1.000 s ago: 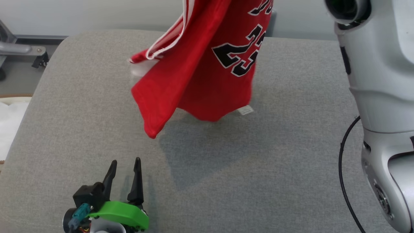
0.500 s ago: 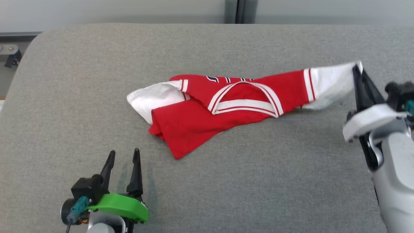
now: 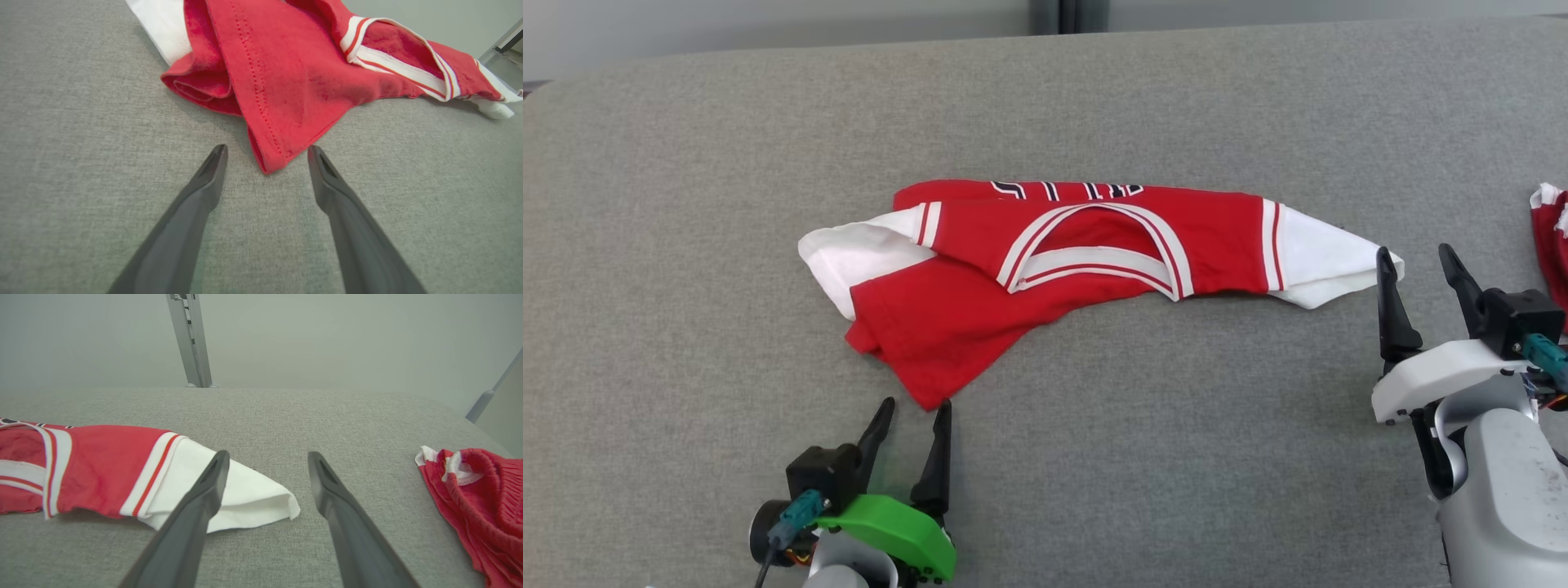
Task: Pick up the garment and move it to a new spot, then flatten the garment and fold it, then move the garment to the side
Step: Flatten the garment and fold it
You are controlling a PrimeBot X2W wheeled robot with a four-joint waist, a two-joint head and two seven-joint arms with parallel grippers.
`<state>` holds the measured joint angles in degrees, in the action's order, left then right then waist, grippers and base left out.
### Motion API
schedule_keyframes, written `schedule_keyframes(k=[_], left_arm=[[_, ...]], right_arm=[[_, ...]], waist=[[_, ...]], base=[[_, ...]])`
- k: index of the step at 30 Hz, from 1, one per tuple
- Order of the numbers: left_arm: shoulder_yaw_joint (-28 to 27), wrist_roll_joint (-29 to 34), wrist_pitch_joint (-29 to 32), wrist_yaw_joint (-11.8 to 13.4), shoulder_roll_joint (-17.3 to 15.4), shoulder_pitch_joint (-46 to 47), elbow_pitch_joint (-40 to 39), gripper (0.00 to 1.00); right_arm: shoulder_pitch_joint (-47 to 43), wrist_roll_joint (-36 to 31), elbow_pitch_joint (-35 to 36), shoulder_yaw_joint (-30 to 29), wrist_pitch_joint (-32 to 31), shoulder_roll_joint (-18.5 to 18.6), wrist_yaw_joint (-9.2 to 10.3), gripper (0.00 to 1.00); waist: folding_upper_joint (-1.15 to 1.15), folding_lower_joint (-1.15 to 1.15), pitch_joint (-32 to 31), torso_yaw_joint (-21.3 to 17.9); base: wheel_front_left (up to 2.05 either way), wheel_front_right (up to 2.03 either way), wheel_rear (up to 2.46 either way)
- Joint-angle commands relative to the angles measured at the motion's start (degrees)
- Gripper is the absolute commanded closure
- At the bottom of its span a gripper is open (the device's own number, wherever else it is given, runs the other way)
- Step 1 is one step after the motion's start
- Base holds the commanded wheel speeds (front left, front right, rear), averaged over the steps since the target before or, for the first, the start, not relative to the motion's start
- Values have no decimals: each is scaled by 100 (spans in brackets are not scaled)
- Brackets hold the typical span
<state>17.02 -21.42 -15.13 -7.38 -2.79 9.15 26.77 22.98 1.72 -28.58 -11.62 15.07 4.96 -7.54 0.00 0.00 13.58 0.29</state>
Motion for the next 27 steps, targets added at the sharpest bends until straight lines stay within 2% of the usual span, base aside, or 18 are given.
schedule_keyframes(k=[1,9,10,12,13,18,22,27], left_arm=[[64,-139,0,-18,-26,128,66,0],[302,-737,1,-18,-27,321,304,0],[333,-794,3,-18,-27,350,356,6],[421,-912,4,-18,-27,443,412,63],[472,-950,3,-18,-27,477,388,100],[428,-1090,2,-18,-83,429,235,100],[59,-881,1,-18,-99,143,-107,100],[-264,-642,-1,-18,-150,-231,-370,100]], right_arm=[[-86,-30,70,8,13,-19,11,0],[-155,-90,254,99,13,-138,10,0],[-162,-88,263,110,13,-144,11,0],[-170,-75,273,150,13,-163,10,0],[-180,-72,276,164,13,-168,11,0],[-289,-20,313,209,13,-182,11,0],[-480,-31,418,359,13,-184,11,0],[-735,-126,580,988,12,-162,10,0]], waist=[[0,0,61,-50],[0,0,136,-33],[0,0,137,-32],[0,0,130,-29],[0,0,118,-24],[0,0,0,83],[0,0,-171,279],[0,0,-325,516]], base=[[0,0,0],[0,0,0],[0,0,0],[0,0,0],[0,0,0],[0,0,0],[0,0,0],[0,0,0]])
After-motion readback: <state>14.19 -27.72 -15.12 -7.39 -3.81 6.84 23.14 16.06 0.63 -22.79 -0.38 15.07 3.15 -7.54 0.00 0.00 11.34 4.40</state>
